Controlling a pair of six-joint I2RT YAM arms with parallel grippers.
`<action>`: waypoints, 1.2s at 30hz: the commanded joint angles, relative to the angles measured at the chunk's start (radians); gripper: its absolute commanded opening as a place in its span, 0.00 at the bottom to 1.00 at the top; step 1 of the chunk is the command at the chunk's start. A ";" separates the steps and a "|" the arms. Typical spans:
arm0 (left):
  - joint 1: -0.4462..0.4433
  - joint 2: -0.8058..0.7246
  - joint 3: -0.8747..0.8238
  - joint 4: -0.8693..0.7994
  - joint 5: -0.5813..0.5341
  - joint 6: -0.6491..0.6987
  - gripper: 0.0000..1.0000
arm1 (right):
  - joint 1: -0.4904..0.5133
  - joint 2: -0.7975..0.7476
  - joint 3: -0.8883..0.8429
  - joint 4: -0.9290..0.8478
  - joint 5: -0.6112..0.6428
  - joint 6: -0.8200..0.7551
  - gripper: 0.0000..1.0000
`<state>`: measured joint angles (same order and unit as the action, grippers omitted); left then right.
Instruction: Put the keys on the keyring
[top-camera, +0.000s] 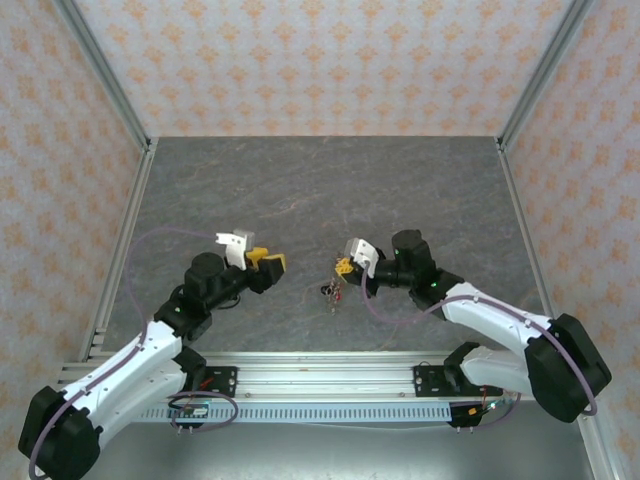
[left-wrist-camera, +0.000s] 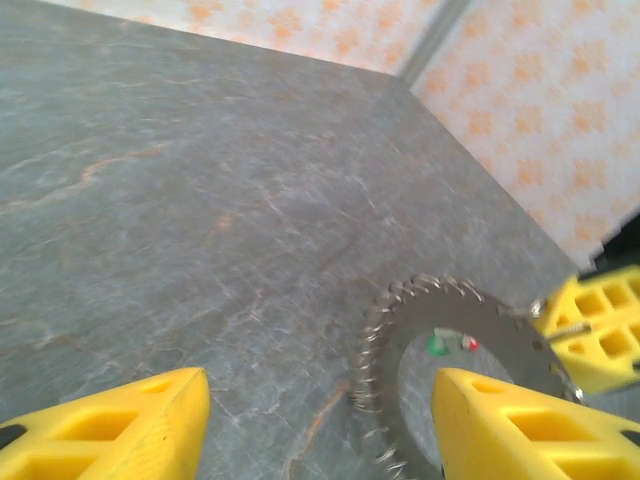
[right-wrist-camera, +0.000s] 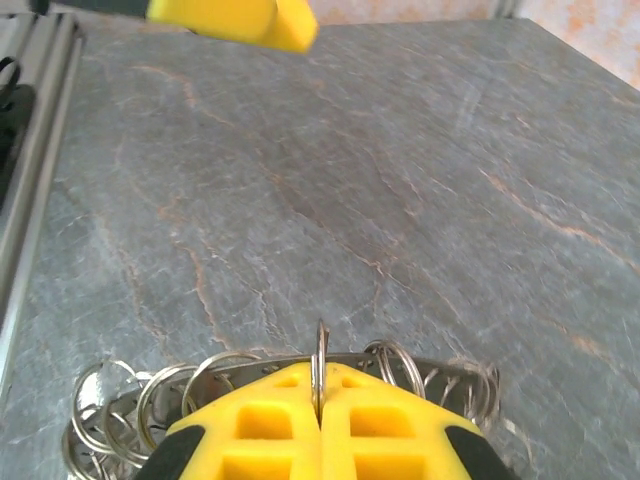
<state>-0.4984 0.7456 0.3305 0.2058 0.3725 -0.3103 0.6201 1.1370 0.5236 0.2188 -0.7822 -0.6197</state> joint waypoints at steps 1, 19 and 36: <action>-0.053 0.013 0.008 0.120 0.119 0.246 0.56 | -0.002 0.019 0.077 -0.143 -0.106 -0.143 0.00; -0.071 0.361 0.196 0.117 0.417 0.505 0.27 | -0.057 0.260 0.299 -0.197 -0.295 -0.021 0.00; -0.068 0.321 0.149 0.134 0.249 0.510 0.18 | -0.048 0.310 0.351 -0.358 -0.240 -0.216 0.00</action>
<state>-0.5632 1.0866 0.4824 0.3435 0.6346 0.1673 0.5522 1.5188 0.9329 -0.2573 -1.0714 -0.7395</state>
